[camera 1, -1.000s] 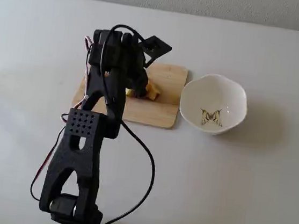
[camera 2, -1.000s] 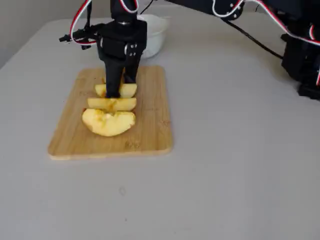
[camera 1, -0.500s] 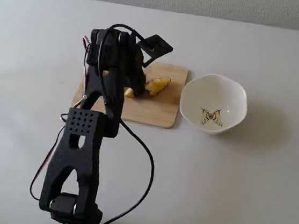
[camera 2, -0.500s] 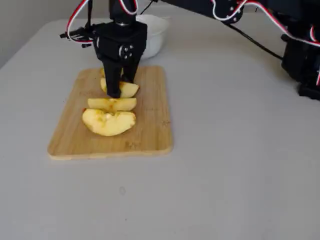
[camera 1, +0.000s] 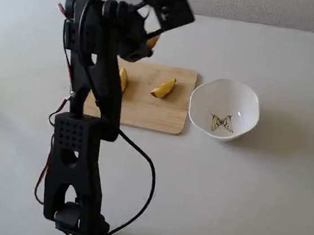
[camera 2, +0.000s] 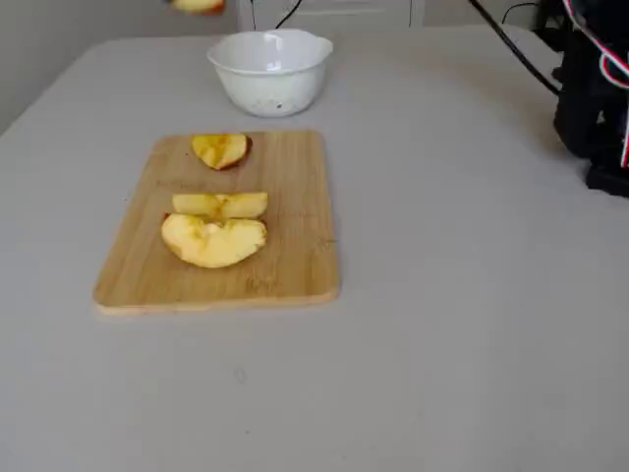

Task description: Pick up the second from the right apple slice from the cutting board and place it into the bowl

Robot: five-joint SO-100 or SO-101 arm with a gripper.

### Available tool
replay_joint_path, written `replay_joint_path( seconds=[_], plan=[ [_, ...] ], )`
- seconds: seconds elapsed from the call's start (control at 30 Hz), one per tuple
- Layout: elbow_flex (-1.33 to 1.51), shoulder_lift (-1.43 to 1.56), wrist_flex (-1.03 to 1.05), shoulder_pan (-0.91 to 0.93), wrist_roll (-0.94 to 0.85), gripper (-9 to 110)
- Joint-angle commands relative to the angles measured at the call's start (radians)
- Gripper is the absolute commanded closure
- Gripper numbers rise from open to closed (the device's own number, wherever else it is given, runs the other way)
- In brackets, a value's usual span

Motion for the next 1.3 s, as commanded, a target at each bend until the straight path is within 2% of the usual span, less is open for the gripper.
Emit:
replay_joint_path(
  seconds=[0.0, 0.2, 0.4, 0.47, 0.53, 0.57, 0.67, 0.8, 1.07, 1.27],
  plan=[
    [-0.043, 0.063, -0.012, 0.195, 0.028, 102],
    [-0.043, -0.130, -0.009, 0.318, 0.000, 102],
    [-0.043, -0.264, -0.008, 0.336, -0.015, 97],
    [-0.043, -0.285, -0.006, 0.336, -0.015, 88],
    [-0.043, -0.295, 0.005, 0.334, -0.018, 66],
    [-0.043, -0.295, 0.011, 0.333, -0.020, 59],
    [-0.043, -0.259, 0.023, 0.324, -0.020, 54],
    [-0.043, -0.135, 0.052, 0.298, -0.014, 55],
    [-0.003, 0.314, 0.063, 0.222, 0.150, 99],
    [0.328, 0.781, 0.061, 0.094, 0.207, 100]
  ],
)
